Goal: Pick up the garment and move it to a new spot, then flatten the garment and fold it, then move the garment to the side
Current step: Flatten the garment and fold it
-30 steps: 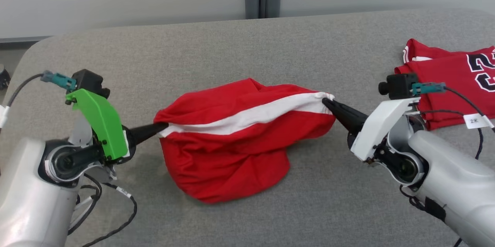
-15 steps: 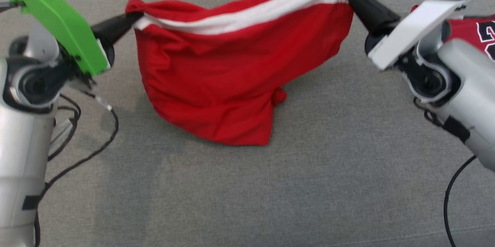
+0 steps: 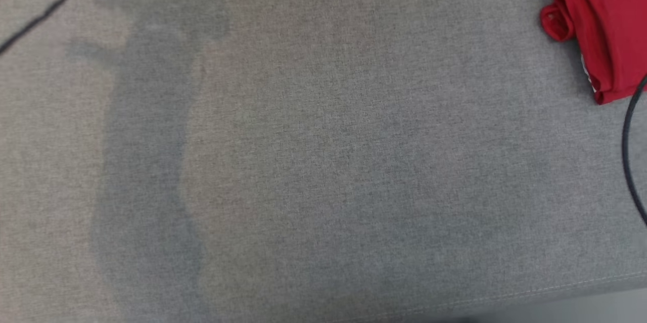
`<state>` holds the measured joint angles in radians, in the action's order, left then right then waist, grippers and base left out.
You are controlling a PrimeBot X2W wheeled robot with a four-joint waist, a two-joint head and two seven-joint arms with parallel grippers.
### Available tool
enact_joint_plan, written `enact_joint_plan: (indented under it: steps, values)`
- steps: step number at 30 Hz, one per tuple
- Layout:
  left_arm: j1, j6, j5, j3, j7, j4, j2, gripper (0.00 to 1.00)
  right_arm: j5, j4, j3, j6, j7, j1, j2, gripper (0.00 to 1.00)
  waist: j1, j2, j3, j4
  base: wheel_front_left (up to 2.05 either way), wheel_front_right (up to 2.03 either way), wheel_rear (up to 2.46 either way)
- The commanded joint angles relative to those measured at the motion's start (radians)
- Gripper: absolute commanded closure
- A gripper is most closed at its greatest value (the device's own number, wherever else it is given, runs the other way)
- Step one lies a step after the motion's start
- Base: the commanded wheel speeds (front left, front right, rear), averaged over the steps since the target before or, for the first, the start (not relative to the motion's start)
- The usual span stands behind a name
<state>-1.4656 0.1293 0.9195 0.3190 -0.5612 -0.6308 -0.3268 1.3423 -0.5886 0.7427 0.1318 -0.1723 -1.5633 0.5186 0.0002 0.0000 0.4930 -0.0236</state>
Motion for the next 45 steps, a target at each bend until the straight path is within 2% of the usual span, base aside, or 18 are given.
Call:
enact_joint_plan:
  steps: [1,4,6,10,14,20,25,33,40,45]
  values:
    - [-0.041,-0.001,-0.015,-0.002,0.03,-0.018,-0.007,1.0,0.005,-0.009,-0.01,-0.002,-0.017,-0.034,0.019,1.0,-0.0002,0.0,0.037,-0.02,0.0,0.0,0.0]
    - [-0.055,0.0,0.008,0.032,0.086,-0.022,0.014,1.0,0.006,0.009,0.021,-0.002,0.0,-0.055,0.031,1.0,-0.0002,0.0,0.039,-0.025,0.0,0.0,0.0]
    - [-0.023,0.0,0.028,0.078,0.105,-0.005,0.005,1.0,0.009,0.03,0.059,-0.002,0.026,-0.032,0.044,1.0,-0.0002,0.0,0.038,-0.029,0.0,0.0,0.0]
    - [0.09,0.0,0.078,0.209,0.098,0.042,-0.05,1.0,0.026,0.093,0.155,-0.002,0.078,0.074,0.085,1.0,-0.0002,0.0,0.021,-0.033,0.0,0.0,0.0]
    - [0.226,0.0,0.141,0.342,0.075,0.118,-0.126,1.0,0.053,0.166,0.243,-0.002,0.108,0.218,0.157,1.0,-0.0002,0.0,-0.019,-0.03,0.0,0.0,0.0]
    - [0.418,0.0,0.255,0.485,0.05,0.225,-0.234,1.0,0.105,0.258,0.362,-0.002,0.163,0.423,0.258,1.0,-0.0002,0.0,-0.135,-0.026,0.0,0.0,0.0]
    - [0.555,0.0,0.349,0.58,-0.026,0.303,-0.304,1.0,0.186,0.315,0.451,-0.002,0.299,0.558,0.342,1.0,-0.0002,0.0,-0.257,-0.03,0.0,0.0,0.0]
    - [0.752,-0.001,0.509,0.657,-0.172,0.448,-0.402,1.0,0.267,0.42,0.513,-0.002,0.468,0.723,0.426,1.0,-0.0002,0.0,-0.408,-0.048,0.0,0.0,0.0]
    - [0.864,-0.068,0.64,0.657,-0.243,0.633,-0.5,1.0,0.356,0.526,0.524,-0.002,0.57,0.799,0.532,1.0,-0.0002,0.0,-0.431,-0.036,0.0,0.0,0.0]
    - [0.857,-0.108,0.678,0.628,-0.232,0.673,-0.505,1.0,0.392,0.537,0.506,-0.002,0.602,0.742,0.552,1.0,-0.0002,0.0,-0.397,-0.007,0.0,0.0,0.0]
